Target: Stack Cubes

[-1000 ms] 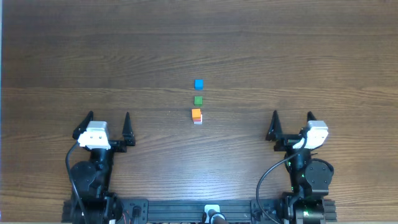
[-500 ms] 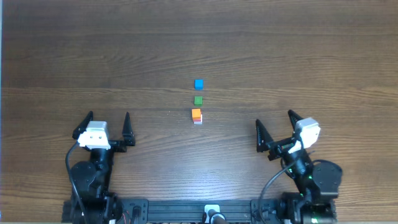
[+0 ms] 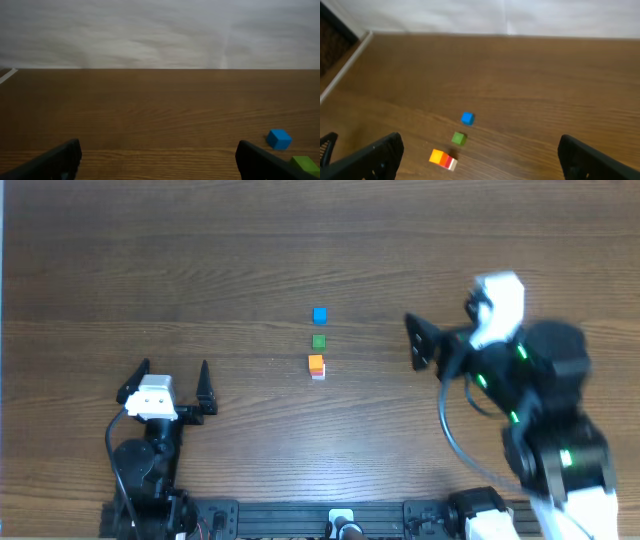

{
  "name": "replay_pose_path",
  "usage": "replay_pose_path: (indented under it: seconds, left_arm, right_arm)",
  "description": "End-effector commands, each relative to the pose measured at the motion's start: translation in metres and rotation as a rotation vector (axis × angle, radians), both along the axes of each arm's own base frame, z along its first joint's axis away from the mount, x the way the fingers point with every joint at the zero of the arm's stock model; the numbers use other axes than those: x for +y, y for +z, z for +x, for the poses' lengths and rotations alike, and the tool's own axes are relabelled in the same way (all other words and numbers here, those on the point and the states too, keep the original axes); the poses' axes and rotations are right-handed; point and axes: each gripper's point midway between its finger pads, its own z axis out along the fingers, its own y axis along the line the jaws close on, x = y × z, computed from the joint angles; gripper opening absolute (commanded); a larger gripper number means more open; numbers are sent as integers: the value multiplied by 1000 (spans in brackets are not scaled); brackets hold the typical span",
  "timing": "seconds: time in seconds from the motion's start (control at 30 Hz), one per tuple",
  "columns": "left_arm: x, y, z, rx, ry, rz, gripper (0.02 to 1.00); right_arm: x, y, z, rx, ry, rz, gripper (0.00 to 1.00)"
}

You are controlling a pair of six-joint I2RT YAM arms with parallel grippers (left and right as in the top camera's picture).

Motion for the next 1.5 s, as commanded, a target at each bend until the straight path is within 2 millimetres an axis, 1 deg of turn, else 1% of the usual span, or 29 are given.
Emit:
replay_pose_path:
  seconds: [0.03, 0.07, 0.13, 0.17, 0.23, 0.33, 0.43, 0.53, 0.67, 0.77, 0.9, 0.97, 1.0, 1.07, 1.1, 1.3, 1.4, 1.5]
  left_arm:
    - [-1, -2, 0, -1, -9, 14, 1000]
    - [-1, -2, 0, -1, -9, 14, 998]
    - [-1, -2, 0, -1, -9, 14, 1000]
    - [-1, -2, 0, -1, -9, 14, 1000]
    - [-1, -2, 0, -2, -9, 14, 1000]
    - [-1, -2, 0, -1, -9, 14, 1000]
    - [-1, -2, 0, -1, -9, 14, 1000]
    - [-1, -2, 0, -1, -9, 14, 1000]
    - [-1, -2, 0, -1, -9, 14, 1000]
    - [-1, -2, 0, -1, -9, 14, 1000]
    - [-1, -2, 0, -1, -9, 14, 1000]
    - [-1, -2, 0, -1, -9, 14, 1000]
    - [-1, -2, 0, -1, -9, 14, 1000]
    - [-1, -2, 0, -1, -9, 14, 1000]
    - [-1, -2, 0, -1, -9, 14, 1000]
    - [-1, -2, 0, -1, -9, 14, 1000]
    - [-1, -2, 0, -2, -9, 14, 998]
    - [-1, -2, 0, -1, -9, 14, 1000]
  right_arm:
    - [33, -27, 43, 144, -17, -84, 993]
    - [42, -35, 50, 177, -13, -95, 993]
    - [67, -61, 64, 258, 0, -123, 991]
    - [77, -72, 68, 291, 6, -132, 991]
    - [101, -101, 76, 364, 32, -163, 993]
    - [126, -138, 85, 447, 55, -206, 993]
    - [137, -168, 90, 516, 17, -228, 991]
    - [144, -201, 92, 590, -6, -242, 991]
    - [145, -229, 90, 653, -18, -271, 993]
    - [146, -243, 88, 680, -26, -291, 991]
    - [148, -249, 86, 676, -48, -315, 991]
    - [153, -254, 82, 686, -42, -321, 993]
    - [158, -260, 77, 698, -38, -329, 993]
    - [159, -266, 74, 713, -52, -332, 993]
    - [160, -272, 72, 727, -56, -339, 991]
    - [157, -292, 65, 785, -94, -352, 991]
    - [155, -298, 66, 790, -108, -361, 989]
    - [151, -298, 69, 775, -138, -368, 976]
